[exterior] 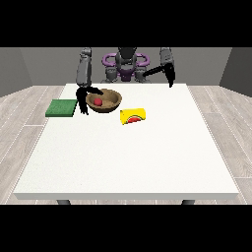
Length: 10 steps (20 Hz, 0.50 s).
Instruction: Pick the cup and pour the ball into the bowl, then pick the bowl and place it on the pad
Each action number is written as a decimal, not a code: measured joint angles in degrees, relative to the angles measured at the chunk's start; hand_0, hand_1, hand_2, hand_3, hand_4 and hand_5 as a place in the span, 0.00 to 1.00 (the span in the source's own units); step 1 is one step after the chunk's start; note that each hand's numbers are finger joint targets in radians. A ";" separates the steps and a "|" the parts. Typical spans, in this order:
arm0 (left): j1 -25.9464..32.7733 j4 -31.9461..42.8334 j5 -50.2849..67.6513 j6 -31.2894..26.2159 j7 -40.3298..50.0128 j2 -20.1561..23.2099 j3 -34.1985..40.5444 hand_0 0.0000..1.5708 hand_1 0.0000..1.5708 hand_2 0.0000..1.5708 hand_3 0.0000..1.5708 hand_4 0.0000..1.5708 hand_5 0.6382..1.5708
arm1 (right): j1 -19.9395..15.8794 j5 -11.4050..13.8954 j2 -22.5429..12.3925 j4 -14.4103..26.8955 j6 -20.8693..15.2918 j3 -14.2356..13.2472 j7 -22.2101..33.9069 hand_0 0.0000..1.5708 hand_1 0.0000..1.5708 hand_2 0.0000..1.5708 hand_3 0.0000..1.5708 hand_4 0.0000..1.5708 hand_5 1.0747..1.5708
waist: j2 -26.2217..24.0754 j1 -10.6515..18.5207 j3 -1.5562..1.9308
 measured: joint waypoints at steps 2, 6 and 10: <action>0.72 -0.66 0.23 -0.28 0.20 0.07 -0.06 0.00 0.00 0.00 0.00 0.00 0.99 | -0.66 0.02 0.85 1.09 -1.00 0.24 0.36 0.00 0.00 0.00 0.00 0.23 0.95 | -0.13 0.27 0.24; 0.58 -2.14 1.12 -1.89 0.45 1.47 0.45 0.00 0.00 0.00 0.00 0.00 1.00 | -0.21 1.00 0.42 2.43 -3.72 0.33 -0.72 1.00 1.00 1.00 1.00 0.61 0.97 | 0.23 1.27 -0.22; 0.16 -2.37 1.51 -2.27 0.55 1.73 0.71 0.00 0.00 0.00 0.00 0.00 1.00 | -0.29 3.89 -0.94 2.84 -8.06 1.93 0.63 1.00 1.00 1.00 1.00 0.66 0.96 | 0.06 1.85 -0.69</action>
